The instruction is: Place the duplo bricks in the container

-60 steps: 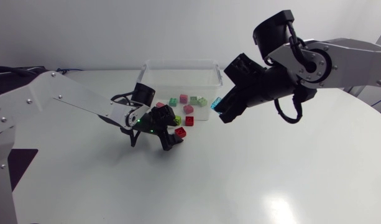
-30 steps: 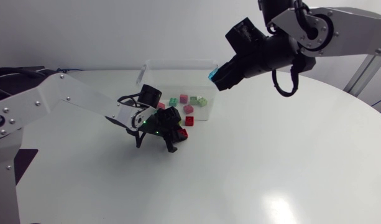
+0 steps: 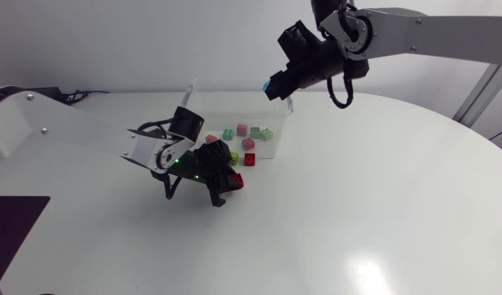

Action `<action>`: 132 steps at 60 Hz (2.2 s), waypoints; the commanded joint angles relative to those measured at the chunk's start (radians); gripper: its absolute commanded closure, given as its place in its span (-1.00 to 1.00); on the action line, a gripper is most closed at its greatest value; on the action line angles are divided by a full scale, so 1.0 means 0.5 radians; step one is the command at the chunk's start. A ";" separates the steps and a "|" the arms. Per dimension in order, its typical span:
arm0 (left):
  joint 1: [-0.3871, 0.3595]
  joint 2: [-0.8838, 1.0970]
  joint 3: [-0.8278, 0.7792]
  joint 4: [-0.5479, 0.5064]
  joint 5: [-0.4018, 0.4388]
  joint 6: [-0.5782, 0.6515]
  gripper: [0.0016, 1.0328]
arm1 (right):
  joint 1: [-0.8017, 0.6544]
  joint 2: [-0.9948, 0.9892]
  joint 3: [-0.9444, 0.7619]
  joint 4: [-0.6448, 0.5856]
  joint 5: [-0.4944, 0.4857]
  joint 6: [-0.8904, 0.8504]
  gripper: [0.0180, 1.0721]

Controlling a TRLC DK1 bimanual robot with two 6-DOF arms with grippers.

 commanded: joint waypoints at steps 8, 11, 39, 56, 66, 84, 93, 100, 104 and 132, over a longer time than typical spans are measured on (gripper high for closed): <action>0.087 -0.303 -0.124 -0.062 0.080 0.049 0.66 | -0.004 0.254 0.292 -0.047 -0.015 0.057 0.37; 0.121 -0.365 -0.121 -0.090 0.095 0.049 0.66 | -0.007 0.309 0.357 -0.059 -0.012 0.057 0.37; 0.409 -0.671 0.081 -0.295 0.227 0.031 0.66 | -0.059 0.665 0.709 -0.127 0.010 0.079 0.35; 0.449 -0.724 0.219 -0.292 0.240 -0.062 0.66 | -0.096 0.754 0.823 -0.173 0.025 0.079 -0.19; 0.449 -0.730 0.305 -0.292 0.240 -0.114 0.66 | -0.105 0.773 0.857 -0.203 0.028 0.079 -0.80; 0.452 -0.582 0.541 -0.182 0.240 -0.273 0.66 | -0.115 0.466 0.547 -0.164 0.019 0.076 -0.86; 0.446 -0.386 0.725 -0.154 0.227 -0.341 0.66 | -0.087 0.177 0.169 -0.059 0.013 0.070 -0.86; 0.437 -0.171 0.894 -0.080 0.160 -0.414 0.66 | -0.050 -0.040 -0.144 0.014 0.007 0.063 -0.86; 0.434 -0.079 0.980 -0.062 0.108 -0.442 0.66 | -0.044 -0.126 -0.275 0.045 0.004 0.054 -0.86; 0.397 0.387 1.569 -0.188 -0.021 -0.552 0.58 | 0.039 -0.409 -0.772 0.137 0.004 -0.053 -0.85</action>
